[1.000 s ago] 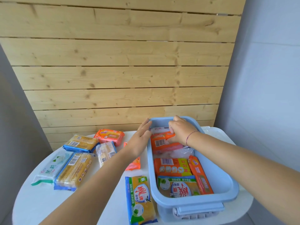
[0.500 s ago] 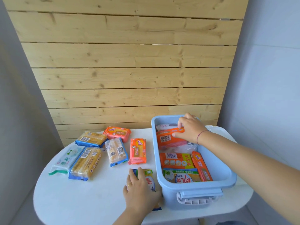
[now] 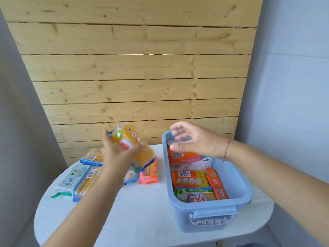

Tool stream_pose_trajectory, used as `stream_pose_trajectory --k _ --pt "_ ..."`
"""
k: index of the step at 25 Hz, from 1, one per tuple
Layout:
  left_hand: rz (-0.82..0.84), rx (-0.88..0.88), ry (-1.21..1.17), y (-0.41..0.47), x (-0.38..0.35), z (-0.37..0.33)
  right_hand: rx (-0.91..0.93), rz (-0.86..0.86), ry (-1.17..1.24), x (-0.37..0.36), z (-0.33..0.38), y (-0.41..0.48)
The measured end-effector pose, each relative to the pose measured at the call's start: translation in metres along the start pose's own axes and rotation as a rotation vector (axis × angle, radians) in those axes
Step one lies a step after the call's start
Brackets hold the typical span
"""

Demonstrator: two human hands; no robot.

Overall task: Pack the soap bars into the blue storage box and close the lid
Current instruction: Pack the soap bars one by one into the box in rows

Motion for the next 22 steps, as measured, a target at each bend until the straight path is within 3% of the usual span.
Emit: stream_pose_trajectory --k 2,6,8,11,13,16,20,22 --pt "0.08 -0.04 -0.169 0.009 -0.031 -0.021 0.082 -0.013 -0.088 -0.01 0.015 -0.002" --pt "0.283 0.003 -0.252 -0.011 -0.094 -0.037 0.03 -0.402 -0.279 0.012 0.01 -0.006" --pt "0.319 0.019 -0.112 -0.013 -0.106 -0.035 -0.053 -0.356 -0.281 0.029 -0.009 -0.008" --pt "0.316 -0.054 0.268 -0.006 -0.1 -0.03 -0.166 -0.154 -0.384 0.05 -0.04 -0.007" --pt "0.347 -0.08 0.392 -0.004 -0.096 -0.026 -0.228 -0.001 -0.475 0.041 -0.058 0.001" --pt "0.439 -0.031 0.379 -0.007 -0.097 -0.008 -0.256 0.075 -0.516 0.013 -0.079 0.022" --pt "0.439 0.043 0.244 -0.003 -0.093 0.013 -0.198 -0.067 -0.844 0.005 -0.082 0.036" --pt "0.44 0.055 0.208 0.0 -0.092 0.02 -0.224 -0.081 -0.865 0.008 -0.081 0.035"
Point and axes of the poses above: each hand's wrist, its own y-axis towards the middle knuckle, its own x-axis out of the back of the hand, z = x × y, the point moved 3 cm from there along y, towards the middle knuckle, and after that the axes turned 8 degrees about z, right-handed, at the moved point
